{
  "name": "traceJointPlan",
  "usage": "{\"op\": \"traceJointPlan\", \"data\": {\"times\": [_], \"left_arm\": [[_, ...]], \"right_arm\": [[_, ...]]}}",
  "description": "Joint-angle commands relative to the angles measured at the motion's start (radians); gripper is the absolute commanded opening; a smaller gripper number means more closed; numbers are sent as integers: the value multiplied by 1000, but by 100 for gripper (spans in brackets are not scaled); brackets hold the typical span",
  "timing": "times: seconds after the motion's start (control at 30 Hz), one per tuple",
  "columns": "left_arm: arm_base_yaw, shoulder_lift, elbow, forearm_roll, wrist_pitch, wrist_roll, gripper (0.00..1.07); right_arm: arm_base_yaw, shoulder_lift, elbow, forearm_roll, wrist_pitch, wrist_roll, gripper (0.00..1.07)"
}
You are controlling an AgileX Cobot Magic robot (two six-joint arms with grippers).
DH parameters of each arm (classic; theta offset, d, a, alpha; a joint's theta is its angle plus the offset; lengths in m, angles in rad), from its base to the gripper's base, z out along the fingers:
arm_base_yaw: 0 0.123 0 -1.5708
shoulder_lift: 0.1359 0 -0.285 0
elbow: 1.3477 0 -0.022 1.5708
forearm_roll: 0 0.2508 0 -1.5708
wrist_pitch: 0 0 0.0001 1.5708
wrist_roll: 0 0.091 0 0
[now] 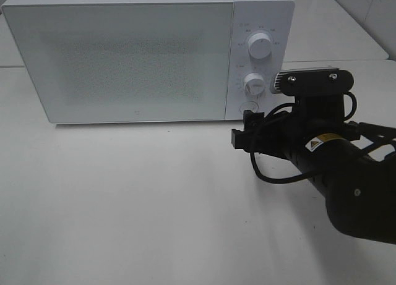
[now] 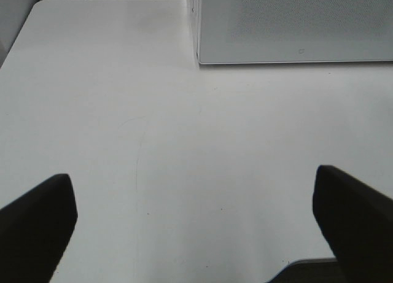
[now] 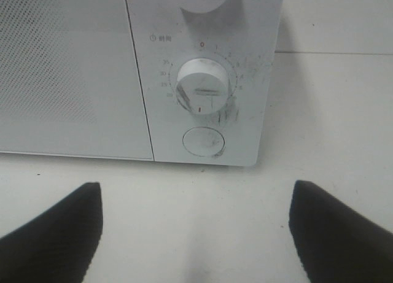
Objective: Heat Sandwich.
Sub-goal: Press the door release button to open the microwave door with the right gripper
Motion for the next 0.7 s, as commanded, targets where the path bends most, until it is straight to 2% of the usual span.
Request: {"op": "traceJointPlan", "data": {"times": [0.03, 0.37, 0.7], "left_arm": [[-1, -17, 1, -3, -10, -2, 98], [-1, -17, 1, -3, -10, -2, 98], [-1, -17, 1, -3, -10, -2, 98]], "right_arm": [[20, 0, -9, 28, -8, -9, 76], [20, 0, -9, 28, -3, 44, 76], [20, 0, -8, 28, -4, 522, 75]]}}
